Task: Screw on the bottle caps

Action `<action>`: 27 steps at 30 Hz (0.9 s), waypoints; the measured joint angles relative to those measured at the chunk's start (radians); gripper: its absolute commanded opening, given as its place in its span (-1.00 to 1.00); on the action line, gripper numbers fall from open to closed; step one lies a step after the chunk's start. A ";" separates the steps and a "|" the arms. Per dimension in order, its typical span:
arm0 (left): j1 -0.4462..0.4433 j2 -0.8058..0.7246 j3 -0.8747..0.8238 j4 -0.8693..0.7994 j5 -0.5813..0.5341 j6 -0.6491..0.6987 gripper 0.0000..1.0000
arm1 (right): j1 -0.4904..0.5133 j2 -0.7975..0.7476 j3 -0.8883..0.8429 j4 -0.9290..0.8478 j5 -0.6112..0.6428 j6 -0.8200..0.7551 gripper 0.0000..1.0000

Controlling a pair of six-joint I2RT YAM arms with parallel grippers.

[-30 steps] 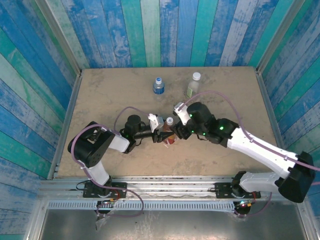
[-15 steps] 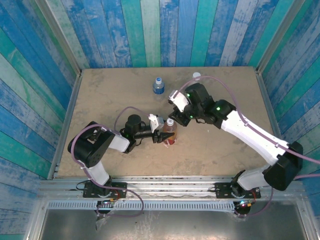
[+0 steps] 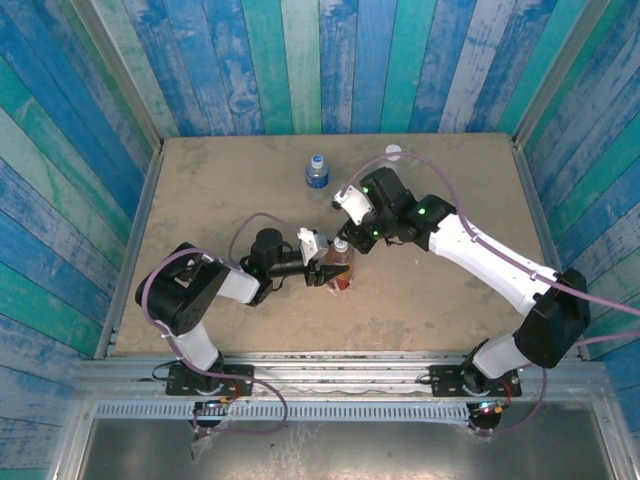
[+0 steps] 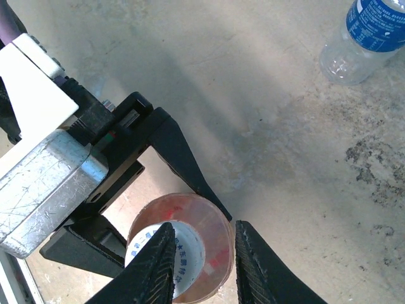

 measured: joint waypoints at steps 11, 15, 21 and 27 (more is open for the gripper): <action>0.000 0.000 0.000 0.000 0.002 0.003 0.18 | 0.007 -0.071 -0.122 0.113 -0.062 0.108 -0.52; 0.000 0.000 -0.001 0.001 0.010 0.006 0.17 | 0.041 -0.066 -0.098 0.086 -0.015 0.131 -0.49; -0.001 0.000 -0.001 0.001 0.013 0.002 0.17 | 0.066 -0.064 -0.045 -0.002 0.055 0.138 -0.18; -0.001 0.000 -0.001 0.001 0.013 0.002 0.17 | 0.111 -0.063 -0.001 -0.031 0.140 0.130 -0.04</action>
